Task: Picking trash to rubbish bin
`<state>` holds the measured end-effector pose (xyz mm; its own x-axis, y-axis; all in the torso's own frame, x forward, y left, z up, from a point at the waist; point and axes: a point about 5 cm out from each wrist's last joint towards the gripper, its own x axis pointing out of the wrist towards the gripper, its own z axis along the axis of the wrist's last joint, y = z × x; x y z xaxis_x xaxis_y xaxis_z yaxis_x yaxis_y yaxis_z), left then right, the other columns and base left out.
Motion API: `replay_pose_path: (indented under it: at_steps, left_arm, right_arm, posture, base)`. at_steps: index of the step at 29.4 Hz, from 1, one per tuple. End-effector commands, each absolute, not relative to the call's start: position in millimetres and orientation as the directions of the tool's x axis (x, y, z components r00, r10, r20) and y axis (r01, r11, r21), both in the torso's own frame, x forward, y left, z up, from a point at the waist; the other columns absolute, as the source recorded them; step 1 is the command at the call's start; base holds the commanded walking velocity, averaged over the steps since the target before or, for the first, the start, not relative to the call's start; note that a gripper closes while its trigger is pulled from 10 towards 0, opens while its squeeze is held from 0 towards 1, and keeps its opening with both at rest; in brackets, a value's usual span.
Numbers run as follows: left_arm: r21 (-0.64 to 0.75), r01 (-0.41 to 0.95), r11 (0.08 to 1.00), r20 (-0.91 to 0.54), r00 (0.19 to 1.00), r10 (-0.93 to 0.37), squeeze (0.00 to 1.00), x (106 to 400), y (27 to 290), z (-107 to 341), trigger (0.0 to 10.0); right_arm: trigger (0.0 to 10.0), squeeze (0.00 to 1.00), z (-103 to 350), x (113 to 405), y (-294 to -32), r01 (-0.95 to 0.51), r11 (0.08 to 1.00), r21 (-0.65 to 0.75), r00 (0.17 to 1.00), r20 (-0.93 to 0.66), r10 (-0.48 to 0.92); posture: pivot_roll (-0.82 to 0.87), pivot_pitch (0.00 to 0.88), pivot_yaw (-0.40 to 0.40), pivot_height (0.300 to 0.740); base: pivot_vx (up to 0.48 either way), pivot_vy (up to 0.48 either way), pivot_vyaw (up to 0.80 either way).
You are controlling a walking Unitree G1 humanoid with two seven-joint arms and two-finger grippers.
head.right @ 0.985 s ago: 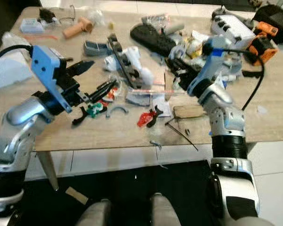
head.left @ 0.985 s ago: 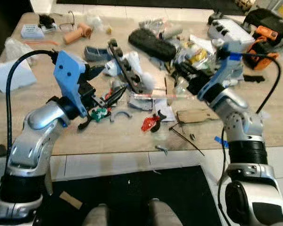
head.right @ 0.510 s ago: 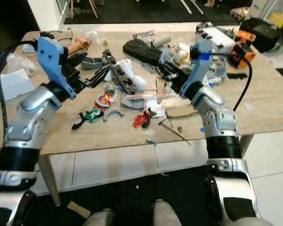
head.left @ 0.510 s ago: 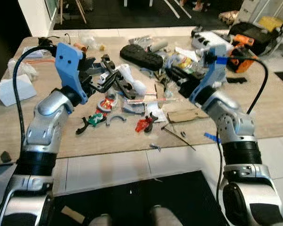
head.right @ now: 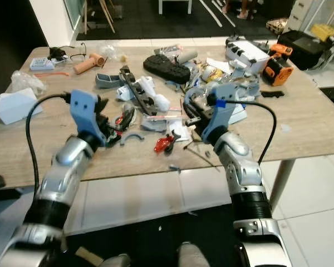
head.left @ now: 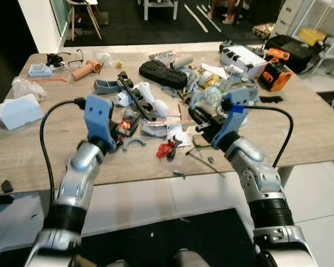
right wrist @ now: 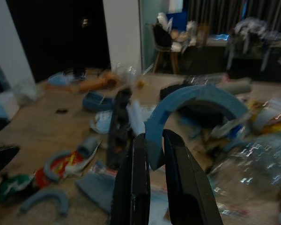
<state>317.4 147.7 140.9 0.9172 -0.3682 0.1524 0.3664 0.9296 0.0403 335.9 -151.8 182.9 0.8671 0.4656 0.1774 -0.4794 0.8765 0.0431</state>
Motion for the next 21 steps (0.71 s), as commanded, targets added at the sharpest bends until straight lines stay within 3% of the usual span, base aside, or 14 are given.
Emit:
replay_pose_path:
  at_steps: [1, 4, 8, 13, 21]
  left_arm:
    - [0.042, 0.359, 0.932, 0.186, 0.914, -0.361, 0.00, 313, 146, 144, 10.0]
    - [0.020, 0.355, 0.935, 0.189, 0.917, -0.352, 0.00, 302, 145, 140, 10.0]
    - [0.020, 0.369, 0.929, 0.186, 0.912, -0.366, 0.00, 300, 142, 137, 10.0]
    - [-0.007, 0.430, 0.903, 0.199, 0.885, -0.420, 0.00, 305, 134, 136, 10.0]
    - [-0.021, 0.477, 0.879, 0.192, 0.865, -0.464, 0.00, 306, 129, 135, 10.0]
  right_arm:
    - [10.0, 0.00, 172, 327, -151, -0.477, 0.879, 0.030, 0.870, 0.156, 0.467]
    - [10.0, 0.00, 159, 310, -154, -0.467, 0.884, -0.012, 0.874, 0.141, 0.464]
    - [10.0, 0.00, 156, 307, -154, -0.477, 0.879, -0.016, 0.869, 0.144, 0.474]
    - [10.0, 0.00, 151, 314, -149, -0.599, 0.787, 0.147, 0.799, 0.174, 0.575]
    - [10.0, 0.00, 148, 310, -153, -0.637, 0.756, 0.149, 0.770, 0.180, 0.613]
  posture:
    - [-0.03, 0.000, -0.040, 0.740]
    - [-0.06, 0.000, -0.017, 0.740]
    - [-0.06, 0.000, -0.016, 0.740]
    - [-0.06, 0.000, -0.023, 0.740]
    - [-0.08, 0.000, -0.028, 0.740]
  base:
    - [0.000, 0.000, 0.00]
    - [0.000, 0.000, 0.00]
    - [0.000, 0.000, 0.00]
    - [0.000, 0.000, 0.00]
    - [0.000, 0.000, 0.00]
